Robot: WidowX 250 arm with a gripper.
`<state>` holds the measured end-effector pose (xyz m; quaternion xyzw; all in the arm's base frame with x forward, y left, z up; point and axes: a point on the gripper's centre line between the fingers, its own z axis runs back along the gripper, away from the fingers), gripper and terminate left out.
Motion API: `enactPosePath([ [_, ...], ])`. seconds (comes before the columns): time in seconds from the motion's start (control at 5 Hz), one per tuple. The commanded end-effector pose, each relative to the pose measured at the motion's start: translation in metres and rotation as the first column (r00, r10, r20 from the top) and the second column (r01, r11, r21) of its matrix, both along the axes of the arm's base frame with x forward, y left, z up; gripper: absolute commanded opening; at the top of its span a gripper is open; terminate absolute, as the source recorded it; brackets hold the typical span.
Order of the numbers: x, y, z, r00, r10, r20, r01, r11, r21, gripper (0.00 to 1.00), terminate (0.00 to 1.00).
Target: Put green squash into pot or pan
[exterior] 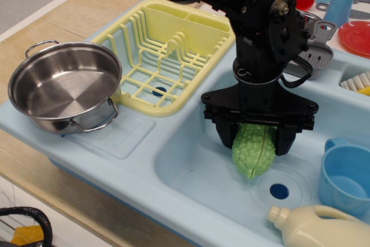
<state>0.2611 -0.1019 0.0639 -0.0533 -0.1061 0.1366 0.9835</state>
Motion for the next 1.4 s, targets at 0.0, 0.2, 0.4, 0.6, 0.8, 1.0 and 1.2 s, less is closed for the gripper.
enactPosePath([
  [0.0, -0.007, -0.003, 0.030, 0.999, 0.030, 0.015, -0.031, 0.997, 0.074, 0.00, 0.00],
  [0.2, -0.015, -0.002, 0.072, 0.995, 0.064, 0.075, -0.075, 0.986, 0.147, 0.00, 0.00],
  [0.4, -0.024, 0.016, 0.101, 0.988, 0.099, 0.122, -0.122, 0.972, 0.200, 0.00, 0.00],
  [0.6, -0.034, 0.050, 0.122, 0.973, 0.154, 0.172, -0.192, 0.954, 0.229, 0.00, 0.00],
  [0.8, -0.047, 0.088, 0.131, 0.953, 0.218, 0.210, -0.264, 0.939, 0.222, 0.00, 0.00],
  [1.0, -0.070, 0.129, 0.130, 0.936, 0.283, 0.211, -0.326, 0.922, 0.210, 0.00, 0.00],
  [1.2, -0.080, 0.159, 0.128, 0.930, 0.308, 0.200, -0.345, 0.918, 0.194, 0.00, 0.00],
])
